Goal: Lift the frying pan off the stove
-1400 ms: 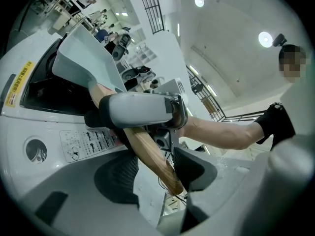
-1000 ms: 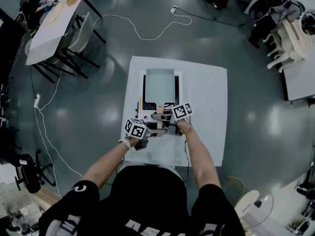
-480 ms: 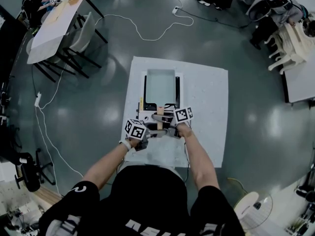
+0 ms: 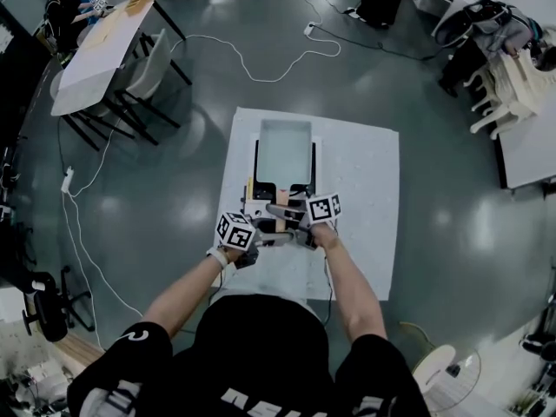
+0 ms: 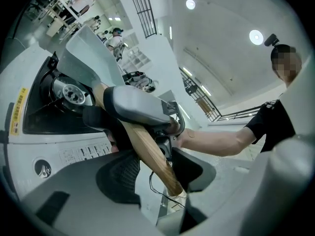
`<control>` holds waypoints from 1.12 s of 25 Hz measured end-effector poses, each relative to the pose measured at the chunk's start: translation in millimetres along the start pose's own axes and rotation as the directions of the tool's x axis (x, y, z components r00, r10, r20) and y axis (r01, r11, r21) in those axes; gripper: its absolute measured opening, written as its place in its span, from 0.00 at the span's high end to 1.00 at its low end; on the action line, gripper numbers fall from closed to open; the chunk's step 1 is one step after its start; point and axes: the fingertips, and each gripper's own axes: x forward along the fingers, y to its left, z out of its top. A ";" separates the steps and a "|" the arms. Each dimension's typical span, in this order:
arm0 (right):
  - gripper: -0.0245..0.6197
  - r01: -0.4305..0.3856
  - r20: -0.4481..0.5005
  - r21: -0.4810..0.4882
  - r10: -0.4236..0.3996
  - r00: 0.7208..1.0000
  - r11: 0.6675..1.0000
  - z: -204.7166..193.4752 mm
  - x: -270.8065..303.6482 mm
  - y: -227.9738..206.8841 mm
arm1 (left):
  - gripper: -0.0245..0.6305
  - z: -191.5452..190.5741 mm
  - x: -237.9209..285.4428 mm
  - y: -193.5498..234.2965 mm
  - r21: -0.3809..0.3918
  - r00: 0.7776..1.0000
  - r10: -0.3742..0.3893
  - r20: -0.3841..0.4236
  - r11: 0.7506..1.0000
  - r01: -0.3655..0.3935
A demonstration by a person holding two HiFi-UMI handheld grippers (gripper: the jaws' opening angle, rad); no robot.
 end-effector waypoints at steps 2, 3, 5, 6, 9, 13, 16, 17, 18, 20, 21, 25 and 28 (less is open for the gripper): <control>0.69 0.014 0.007 -0.038 -0.014 1.000 0.999 7.6 -1.6 9.9 | 0.67 8.1 -2.0 -7.3 0.032 1.000 -0.001 0.006 0.999 0.001; 0.69 0.015 0.012 -0.052 -0.014 1.000 0.999 11.2 -2.6 15.4 | 0.67 12.6 -3.1 -11.7 0.048 1.000 -0.003 0.011 0.999 0.002; 0.68 -0.009 0.027 -0.069 0.011 1.000 0.998 17.5 -3.3 30.4 | 0.67 20.6 -5.6 -21.5 0.078 1.000 -0.008 0.023 0.997 0.007; 0.68 -0.019 0.033 -0.081 0.021 0.999 0.997 20.0 -3.9 38.5 | 0.67 23.8 -7.0 -27.0 0.092 1.000 -0.012 0.028 0.996 0.009; 0.68 -0.012 0.050 -0.137 0.019 0.999 0.990 27.4 -7.7 61.3 | 0.67 32.9 -11.9 -45.1 0.137 0.999 -0.016 0.040 0.991 0.010; 0.68 -0.017 0.069 -0.205 0.032 0.997 0.979 40.2 -12.1 90.8 | 0.67 47.1 -16.4 -65.6 0.194 0.998 -0.022 0.053 0.981 0.011; 0.68 -0.004 0.076 -0.224 0.021 0.997 0.975 42.9 -14.5 102.5 | 0.67 51.6 -19.6 -77.4 0.213 0.998 -0.025 0.060 0.977 0.011; 0.68 -0.004 0.077 -0.226 0.022 0.997 0.974 43.0 -14.5 106.0 | 0.67 52.4 -20.4 -80.5 0.217 0.998 -0.026 0.061 0.976 0.012; 0.68 -0.004 0.078 -0.230 0.022 0.997 0.973 42.9 -14.5 109.1 | 0.67 52.5 -21.2 -83.2 0.221 0.998 -0.027 0.061 0.975 0.013; 0.68 0.004 0.079 -0.240 0.016 0.997 0.971 40.7 -14.6 113.5 | 0.67 50.3 -22.9 -87.8 0.229 0.998 -0.026 0.057 0.973 0.012; 0.68 0.004 0.079 -0.244 0.016 0.997 0.970 38.9 -14.3 116.0 | 0.67 48.6 -23.8 -90.0 0.233 0.998 -0.024 0.056 0.972 0.011; 0.68 -0.015 0.080 -0.238 0.035 0.996 0.971 30.5 -11.4 124.7 | 0.67 42.3 -28.1 -96.5 0.242 0.998 -0.020 0.054 0.970 0.006; 0.68 -0.015 0.081 -0.247 0.036 0.996 0.969 26.2 -8.3 128.3 | 0.67 38.1 -32.0 -99.0 0.254 0.998 -0.021 0.052 0.967 0.007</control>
